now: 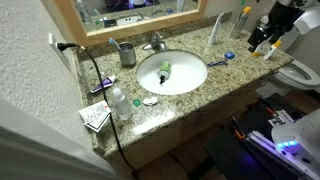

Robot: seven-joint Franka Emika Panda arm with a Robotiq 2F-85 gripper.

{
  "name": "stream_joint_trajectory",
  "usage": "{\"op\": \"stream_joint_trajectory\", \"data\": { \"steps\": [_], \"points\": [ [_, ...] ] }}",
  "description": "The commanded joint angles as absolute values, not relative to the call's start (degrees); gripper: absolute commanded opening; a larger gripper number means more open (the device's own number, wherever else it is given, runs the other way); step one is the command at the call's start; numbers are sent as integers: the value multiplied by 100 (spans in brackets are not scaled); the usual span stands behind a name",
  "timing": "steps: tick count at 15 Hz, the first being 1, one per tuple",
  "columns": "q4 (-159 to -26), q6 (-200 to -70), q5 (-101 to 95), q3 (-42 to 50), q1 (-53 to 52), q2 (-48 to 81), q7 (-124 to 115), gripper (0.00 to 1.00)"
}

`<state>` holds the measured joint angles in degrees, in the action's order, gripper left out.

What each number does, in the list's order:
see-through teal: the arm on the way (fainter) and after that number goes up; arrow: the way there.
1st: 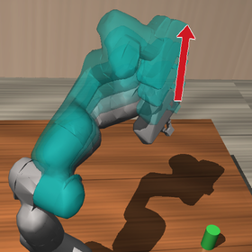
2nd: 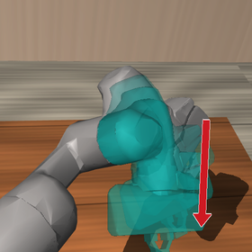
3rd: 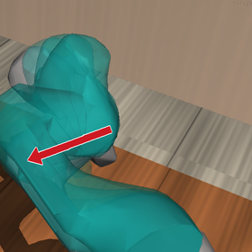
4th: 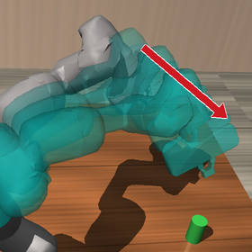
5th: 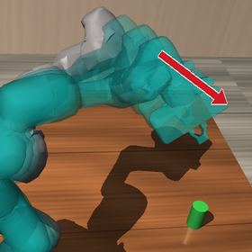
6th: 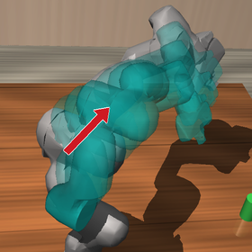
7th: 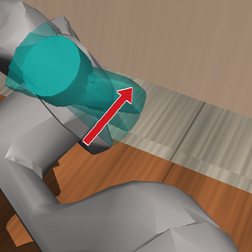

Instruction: Move the purple tube of toothpaste to the right side of the counter

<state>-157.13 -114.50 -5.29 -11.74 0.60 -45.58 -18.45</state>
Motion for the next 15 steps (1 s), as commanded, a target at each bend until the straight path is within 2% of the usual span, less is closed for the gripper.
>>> {"op": "stream_joint_trajectory", "data": {
  "steps": [1,11,15],
  "points": [
    [-15703,-11433,-552,-1143,28,-4552,-1862,100],
    [-15718,-11396,-670,-1289,204,-4449,-2173,100],
    [-15267,-11910,455,-1389,-494,-3030,-2258,100]
  ]
}}
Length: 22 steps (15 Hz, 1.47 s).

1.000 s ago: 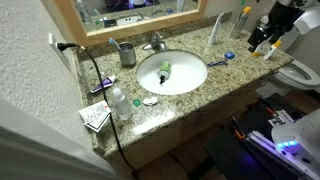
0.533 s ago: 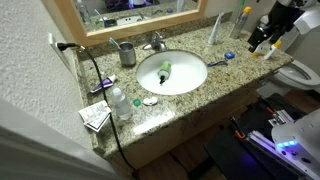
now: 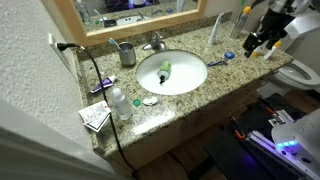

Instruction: Move the purple tube of toothpaste to the right side of the counter

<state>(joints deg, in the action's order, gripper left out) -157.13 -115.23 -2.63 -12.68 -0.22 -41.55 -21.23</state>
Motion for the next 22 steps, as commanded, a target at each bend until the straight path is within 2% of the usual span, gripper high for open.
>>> {"op": "stream_joint_trajectory", "data": {
  "steps": [1,4,5,9,11,17,18,22],
  "points": [
    [-15063,-12013,794,-1424,-679,-2758,-2192,100],
    [-14189,-11956,1312,-1725,-1096,-1966,-2405,100],
    [-14848,-12054,1140,-1549,-1022,-2638,-2228,100],
    [-14708,-12049,1149,-1565,-1085,-2478,-2334,100],
    [-14365,-11818,847,-1726,-978,-1877,-2600,100],
    [-12553,-11370,2095,-1611,-1233,-55,-3141,100],
    [-13332,-11797,1922,-1611,-1285,-730,-2885,100],
    [-13086,-11499,1840,-1587,-1292,-410,-2902,100]
  ]
}}
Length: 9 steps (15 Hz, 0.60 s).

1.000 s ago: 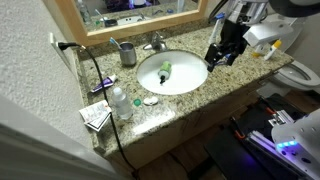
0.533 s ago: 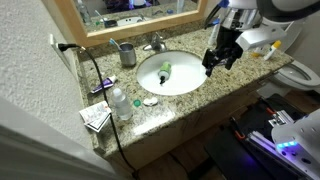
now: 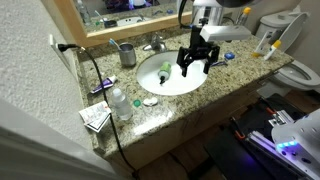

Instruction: Move the purple tube of toothpaste to the right side of the counter

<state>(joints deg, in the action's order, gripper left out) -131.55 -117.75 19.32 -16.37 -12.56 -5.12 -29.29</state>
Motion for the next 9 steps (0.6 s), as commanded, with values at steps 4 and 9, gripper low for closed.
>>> {"op": "stream_joint_trajectory", "data": {
  "steps": [4,9],
  "points": [
    [-12225,-11507,2779,-1652,-1420,680,-3556,100],
    [-11766,-11752,3066,-1588,-1617,1050,-4006,100]
  ]
}}
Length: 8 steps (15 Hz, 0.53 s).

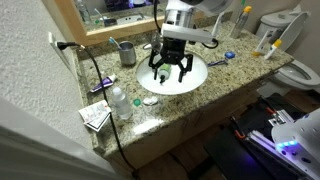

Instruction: Move the purple tube of toothpaste to the right side of the counter

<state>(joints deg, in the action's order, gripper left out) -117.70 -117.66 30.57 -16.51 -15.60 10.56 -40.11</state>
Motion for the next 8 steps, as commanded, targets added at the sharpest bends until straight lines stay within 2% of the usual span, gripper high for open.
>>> {"op": "stream_joint_trajectory", "data": {
  "steps": [1,4,8],
  "points": [
    [-11745,-11751,3064,-1583,-1623,1105,-4000,100],
    [-11812,-11682,2875,-1547,-1654,1138,-4192,100],
    [-10996,-12739,3565,-1586,-1809,2108,-5118,100]
  ]
}}
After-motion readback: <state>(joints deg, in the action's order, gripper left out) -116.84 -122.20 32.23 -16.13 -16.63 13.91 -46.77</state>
